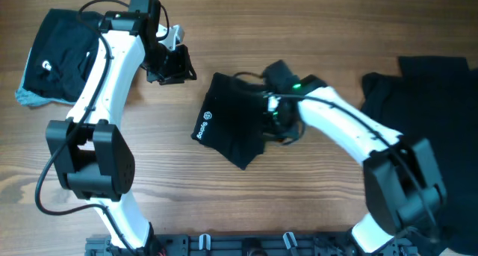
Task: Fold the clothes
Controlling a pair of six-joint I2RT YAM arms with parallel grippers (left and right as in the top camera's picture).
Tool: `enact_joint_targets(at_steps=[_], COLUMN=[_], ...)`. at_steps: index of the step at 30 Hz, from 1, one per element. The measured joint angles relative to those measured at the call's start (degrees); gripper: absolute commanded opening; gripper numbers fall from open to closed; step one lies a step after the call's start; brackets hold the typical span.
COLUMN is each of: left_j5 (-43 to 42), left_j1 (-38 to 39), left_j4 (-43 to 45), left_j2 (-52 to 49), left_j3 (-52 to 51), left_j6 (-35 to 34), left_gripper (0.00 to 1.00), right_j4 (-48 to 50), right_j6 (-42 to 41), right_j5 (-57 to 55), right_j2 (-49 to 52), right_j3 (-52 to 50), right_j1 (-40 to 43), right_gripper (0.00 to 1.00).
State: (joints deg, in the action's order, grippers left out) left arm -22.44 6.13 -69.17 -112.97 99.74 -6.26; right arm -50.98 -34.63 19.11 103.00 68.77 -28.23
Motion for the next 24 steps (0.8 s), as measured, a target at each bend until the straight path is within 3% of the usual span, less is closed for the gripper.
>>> enact_joint_targets(at_steps=[1, 3, 7, 10, 14, 16, 17, 19, 22, 24], left_j5=[0.00, 0.00, 0.04, 0.04, 0.02, -0.02, -0.26, -3.02, -7.06, -10.80], left_j1=[0.00, 0.00, 0.00, 0.00, 0.00, 0.00, 0.00, 0.00, 0.00, 0.00], left_j4=[0.02, 0.20, 0.17, -0.07, -1.09, -0.90, -0.33, 2.47, 3.63, 0.68], left_j2=[0.00, 0.00, 0.00, 0.00, 0.00, 0.00, 0.00, 0.00, -0.02, -0.02], left_j3=[0.00, 0.00, 0.00, 0.00, -0.98, -3.10, -4.55, -9.46, -15.32, -17.27], left_j6=[0.07, 0.22, 0.28, 1.05, 1.57, 1.73, 1.92, 3.43, 4.33, 6.43], left_gripper=[0.37, 0.38, 0.42, 0.44, 0.41, 0.46, 0.54, 0.56, 0.30, 0.23], right_j4=[-1.18, -3.87, -6.08, -2.99, 3.89, 4.37, 5.25, 5.75, 5.03, 4.96], right_j6=[0.39, 1.36, 2.60, 6.12, 19.39, 21.16, 21.35, 19.93, 14.84, 11.78], right_j5=[-1.33, -4.28, -8.33, -7.21, 8.79, 11.72, 12.74, 13.51, 14.40, 14.99], right_j2=[-0.90, -1.79, -1.88, -1.88, -1.88, -1.88, -1.88, -1.16, 4.87, 9.88], right_j3=[0.00, 0.13, 0.15, 0.15, 0.15, 0.13, 0.09, 0.00, -0.13, -0.17], right_j1=[1.97, 4.39, 7.19, 10.23, 10.29, 9.07, 8.33, 7.06, 6.54, 6.58], right_gripper=[0.53, 0.57, 0.56, 0.38, 0.20, 0.20, 0.20, 0.18, 0.17, 0.17])
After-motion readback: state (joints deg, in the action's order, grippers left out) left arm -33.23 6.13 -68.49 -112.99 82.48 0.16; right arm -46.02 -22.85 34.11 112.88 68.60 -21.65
